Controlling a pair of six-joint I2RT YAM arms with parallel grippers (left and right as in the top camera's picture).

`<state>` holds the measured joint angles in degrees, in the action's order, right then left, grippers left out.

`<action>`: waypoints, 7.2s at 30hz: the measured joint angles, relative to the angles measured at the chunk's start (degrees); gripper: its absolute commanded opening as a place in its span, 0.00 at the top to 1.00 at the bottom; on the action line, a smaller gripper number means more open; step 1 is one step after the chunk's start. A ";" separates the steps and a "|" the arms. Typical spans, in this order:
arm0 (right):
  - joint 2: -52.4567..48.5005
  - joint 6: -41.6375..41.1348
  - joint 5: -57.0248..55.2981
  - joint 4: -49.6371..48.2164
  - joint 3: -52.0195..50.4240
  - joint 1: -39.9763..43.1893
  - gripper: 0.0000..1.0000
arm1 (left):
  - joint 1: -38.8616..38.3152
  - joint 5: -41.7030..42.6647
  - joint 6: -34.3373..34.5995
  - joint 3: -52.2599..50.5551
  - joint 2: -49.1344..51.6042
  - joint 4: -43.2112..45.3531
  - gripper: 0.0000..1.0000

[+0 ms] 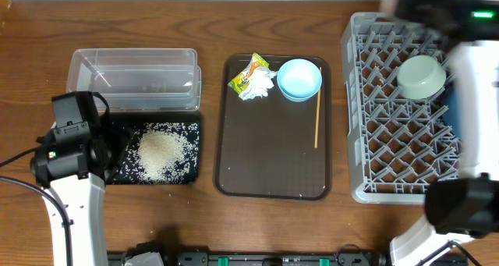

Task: Sort waste into correct bins and load items into the dishwasher rack
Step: 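Grasp the pink cup and lift it off the saucer, then place the pink cup in the rack's top-right corner and release, then reach the right gripper to the light-blue saucer and grasp its rim, then lift the light-blue saucer and carry it into the dish rack, then lower the saucer into the rack and release it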

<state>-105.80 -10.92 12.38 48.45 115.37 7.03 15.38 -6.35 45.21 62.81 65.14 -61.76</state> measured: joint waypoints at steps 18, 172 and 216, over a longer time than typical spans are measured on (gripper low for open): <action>-21.27 -0.13 51.89 -23.74 -0.70 26.38 0.99 | 0.00 0.00 0.00 0.00 0.00 0.04 0.04; 2.89 28.98 42.62 48.57 -13.11 19.26 0.99 | 0.00 -0.02 0.00 0.00 0.00 0.02 0.04; 2.75 51.98 63.45 38.82 -40.50 31.06 0.99 | 0.00 0.00 0.02 0.00 0.02 0.00 0.04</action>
<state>-103.04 41.06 75.83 87.26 74.87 38.09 15.38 -6.35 45.23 62.81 65.17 -61.76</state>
